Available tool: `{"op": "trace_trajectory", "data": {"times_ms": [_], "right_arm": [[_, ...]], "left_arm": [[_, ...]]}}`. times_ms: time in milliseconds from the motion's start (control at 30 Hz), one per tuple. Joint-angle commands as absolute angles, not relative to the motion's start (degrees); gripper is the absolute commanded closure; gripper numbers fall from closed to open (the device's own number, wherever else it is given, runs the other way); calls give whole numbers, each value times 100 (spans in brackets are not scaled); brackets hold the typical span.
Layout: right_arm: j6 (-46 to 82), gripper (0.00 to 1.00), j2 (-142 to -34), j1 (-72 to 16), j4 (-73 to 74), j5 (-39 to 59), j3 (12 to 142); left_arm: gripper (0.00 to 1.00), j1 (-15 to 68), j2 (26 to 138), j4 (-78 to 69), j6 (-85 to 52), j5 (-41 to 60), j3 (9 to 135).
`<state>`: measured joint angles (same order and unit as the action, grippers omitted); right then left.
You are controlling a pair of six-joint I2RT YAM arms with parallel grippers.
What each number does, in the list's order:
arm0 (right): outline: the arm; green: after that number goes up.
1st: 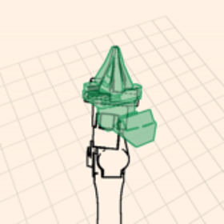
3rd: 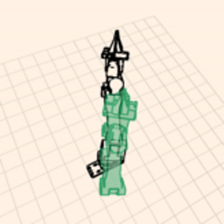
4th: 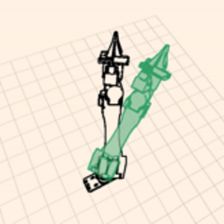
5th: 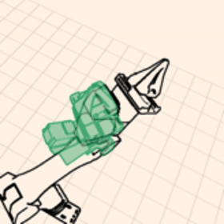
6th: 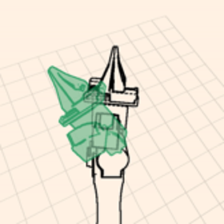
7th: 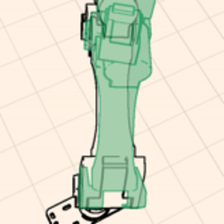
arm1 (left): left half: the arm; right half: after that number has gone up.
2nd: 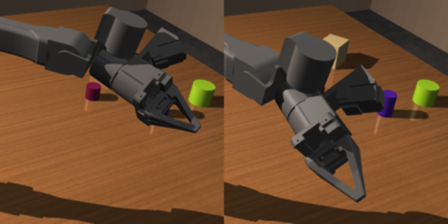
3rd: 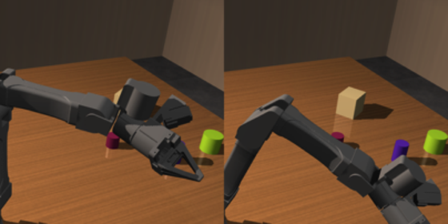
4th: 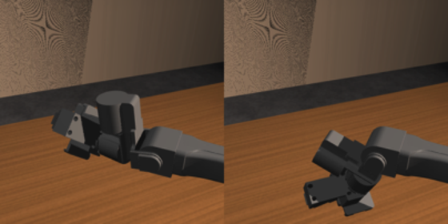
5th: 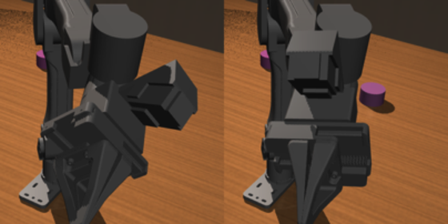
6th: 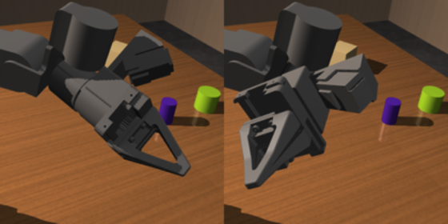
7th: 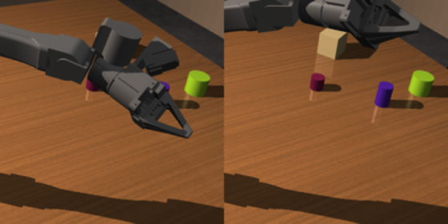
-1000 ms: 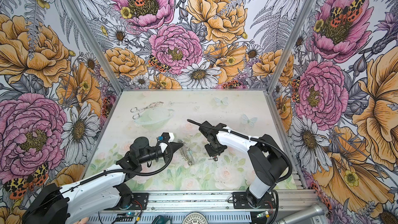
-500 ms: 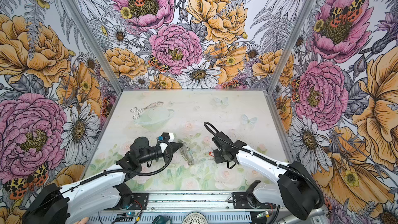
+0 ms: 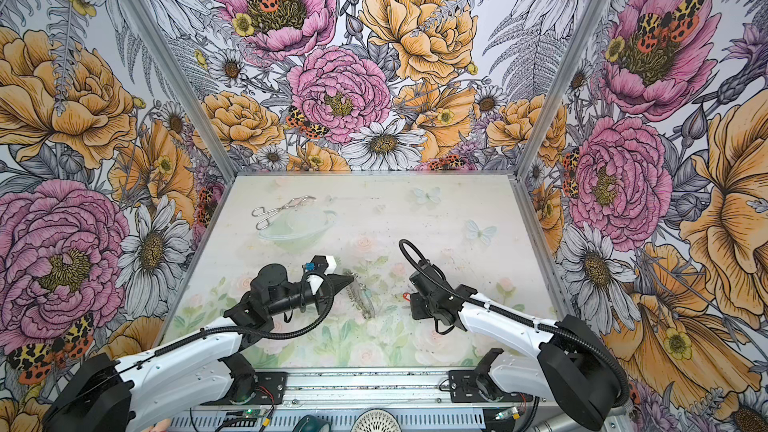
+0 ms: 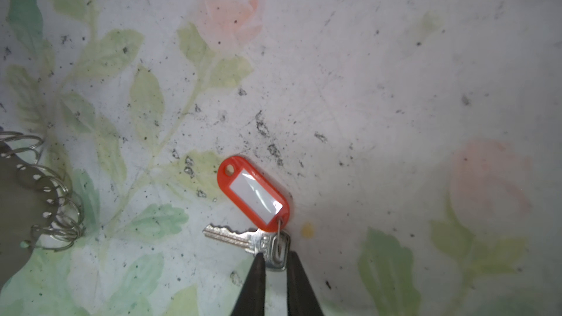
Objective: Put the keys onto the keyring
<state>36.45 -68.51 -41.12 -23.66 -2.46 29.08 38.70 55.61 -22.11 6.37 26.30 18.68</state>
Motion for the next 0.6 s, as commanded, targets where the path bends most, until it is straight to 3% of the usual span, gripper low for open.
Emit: {"op": "trace_trajectory", "data": {"times_ms": [0, 567], "right_arm": [[3749, 85, -6939, -4168, -2058, -436, 2855], [3655, 93, -7322, -4173, -1995, -580, 2916]], "left_arm": [[100, 3823, 5537, -2417, 659, 2613, 1798], [100, 3822, 5537, -2438, 659, 2602, 1790]]}}
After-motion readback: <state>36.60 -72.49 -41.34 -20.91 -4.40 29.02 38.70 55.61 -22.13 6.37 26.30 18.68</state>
